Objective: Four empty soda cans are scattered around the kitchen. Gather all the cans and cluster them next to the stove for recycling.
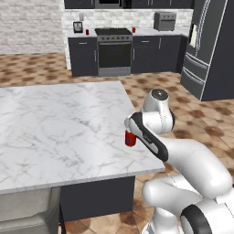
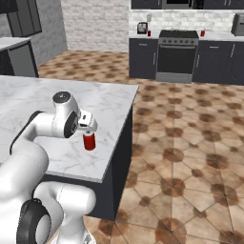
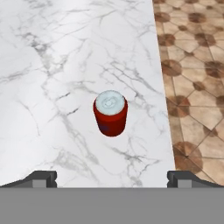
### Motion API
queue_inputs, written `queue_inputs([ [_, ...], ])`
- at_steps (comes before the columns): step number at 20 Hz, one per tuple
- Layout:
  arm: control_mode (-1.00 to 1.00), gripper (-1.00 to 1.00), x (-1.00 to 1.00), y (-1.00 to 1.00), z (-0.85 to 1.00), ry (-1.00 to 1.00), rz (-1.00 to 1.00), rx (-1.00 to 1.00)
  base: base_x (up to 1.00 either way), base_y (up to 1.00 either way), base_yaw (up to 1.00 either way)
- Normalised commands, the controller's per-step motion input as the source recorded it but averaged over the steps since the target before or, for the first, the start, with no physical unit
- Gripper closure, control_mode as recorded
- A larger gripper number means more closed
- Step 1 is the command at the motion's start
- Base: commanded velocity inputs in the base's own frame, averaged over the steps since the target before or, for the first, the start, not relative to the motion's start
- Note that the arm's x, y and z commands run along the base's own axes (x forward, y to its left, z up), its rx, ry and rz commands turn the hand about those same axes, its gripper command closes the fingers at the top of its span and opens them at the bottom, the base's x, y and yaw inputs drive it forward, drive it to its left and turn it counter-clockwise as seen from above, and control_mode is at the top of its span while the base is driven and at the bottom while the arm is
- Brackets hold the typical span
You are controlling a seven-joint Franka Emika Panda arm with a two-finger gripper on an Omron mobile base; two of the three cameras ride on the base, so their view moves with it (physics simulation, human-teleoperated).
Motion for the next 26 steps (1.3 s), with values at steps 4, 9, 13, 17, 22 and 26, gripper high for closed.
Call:
queue_inputs([
  [4, -1.0, -1.0, 0.08, 0.0, -0.16, 0.0, 0.0, 0.0, 0.0, 0.0, 0.0],
  [9, -1.0, -1.0, 0.0, 0.0, -0.15, 0.0, 0.0, 0.0, 0.0, 0.0, 0.0],
  [13, -1.0, -1.0, 0.0, 0.0, -0.14, 0.0, 0.0, 0.0, 0.0, 0.0, 0.0],
  [17, -1.0, -1.0, 0.0, 0.01, -0.1, 0.0, 0.0, 0.0, 0.0, 0.0, 0.0],
  [22, -1.0, -1.0, 0.07, 0.05, -0.1, 0.0, 0.0, 0.0, 0.0, 0.0, 0.0],
  [26, -1.0, -1.0, 0.15, 0.04, -0.12, 0.0, 0.0, 0.0, 0.0, 0.0, 0.0],
])
